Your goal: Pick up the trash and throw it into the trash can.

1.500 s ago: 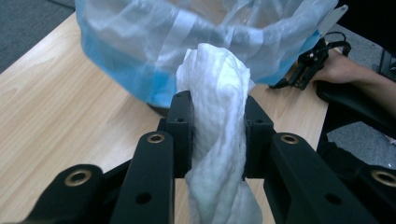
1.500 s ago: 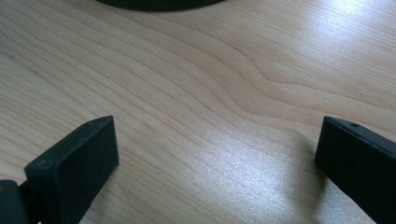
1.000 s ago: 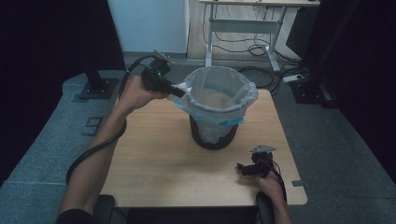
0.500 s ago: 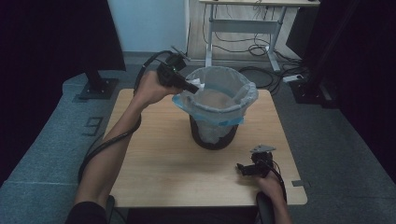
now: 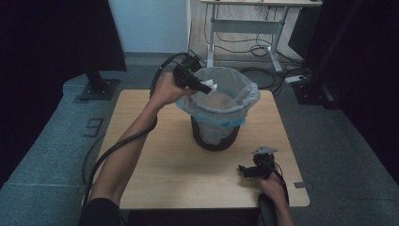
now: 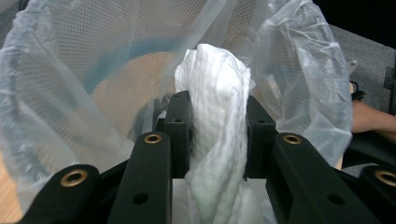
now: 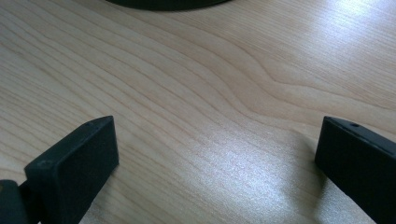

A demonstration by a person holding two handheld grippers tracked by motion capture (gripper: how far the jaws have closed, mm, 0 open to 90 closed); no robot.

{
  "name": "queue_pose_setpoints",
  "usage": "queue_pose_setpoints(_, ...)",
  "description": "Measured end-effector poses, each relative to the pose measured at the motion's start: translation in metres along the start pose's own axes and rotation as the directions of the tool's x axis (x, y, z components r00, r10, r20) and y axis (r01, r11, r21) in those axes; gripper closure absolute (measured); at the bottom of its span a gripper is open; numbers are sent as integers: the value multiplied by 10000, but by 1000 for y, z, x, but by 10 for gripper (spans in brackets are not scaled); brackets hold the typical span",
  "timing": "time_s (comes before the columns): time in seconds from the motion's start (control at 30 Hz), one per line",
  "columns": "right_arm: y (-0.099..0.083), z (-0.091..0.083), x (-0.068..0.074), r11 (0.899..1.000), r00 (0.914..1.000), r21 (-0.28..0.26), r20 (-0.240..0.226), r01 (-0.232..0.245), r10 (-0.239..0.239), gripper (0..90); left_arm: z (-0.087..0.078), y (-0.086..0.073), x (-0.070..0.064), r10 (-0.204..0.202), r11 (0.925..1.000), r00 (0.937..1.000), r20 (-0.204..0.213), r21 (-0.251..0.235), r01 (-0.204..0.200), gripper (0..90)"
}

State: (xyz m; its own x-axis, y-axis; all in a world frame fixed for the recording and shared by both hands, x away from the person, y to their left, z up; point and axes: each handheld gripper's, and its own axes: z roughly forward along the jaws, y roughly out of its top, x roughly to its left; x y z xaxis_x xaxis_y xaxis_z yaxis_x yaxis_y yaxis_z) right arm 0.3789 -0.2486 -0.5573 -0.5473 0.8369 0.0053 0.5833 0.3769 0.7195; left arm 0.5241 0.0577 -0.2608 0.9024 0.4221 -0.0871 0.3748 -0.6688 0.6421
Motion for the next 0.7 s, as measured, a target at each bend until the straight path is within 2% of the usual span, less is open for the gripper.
queue_pose_setpoints(0.33,0,0,1,10000,10000,4,-42,42,-42,0,24,-2,0,119,9992,9998,-172,376,-112,662)
queue_pose_setpoints(0.47,0,0,1,10000,10000,5,-44,58,-58,0,32,-6,1,113,9984,9997,-205,551,-101,624)
queue_pose_setpoints(0.5,0,0,1,10000,10000,0,-44,71,-71,0,33,-6,0,225,9982,9994,-258,559,-211,606)
queue_pose_setpoints(0.57,0,0,1,10000,10000,-1,-52,84,-84,0,34,-5,-1,289,9981,9992,-281,546,-273,483)
queue_pose_setpoints(0.6,0,0,1,10000,10000,-1,-52,84,-84,0,35,-5,-2,325,9978,9988,-361,597,-303,483)
queue_pose_setpoints(0.63,0,0,1,10000,9999,2,-54,86,-86,0,36,-5,-2,377,9975,9983,-441,609,-349,410)
queue_pose_setpoints(0.67,0,0,1,10000,9999,2,-54,86,-86,0,36,-5,-2,411,9973,9981,-456,629,-382,410)
queue_pose_setpoints(0.7,0,0,1,10000,10000,4,-56,79,-79,0,37,-5,-2,408,9974,9981,-471,620,-378,374)
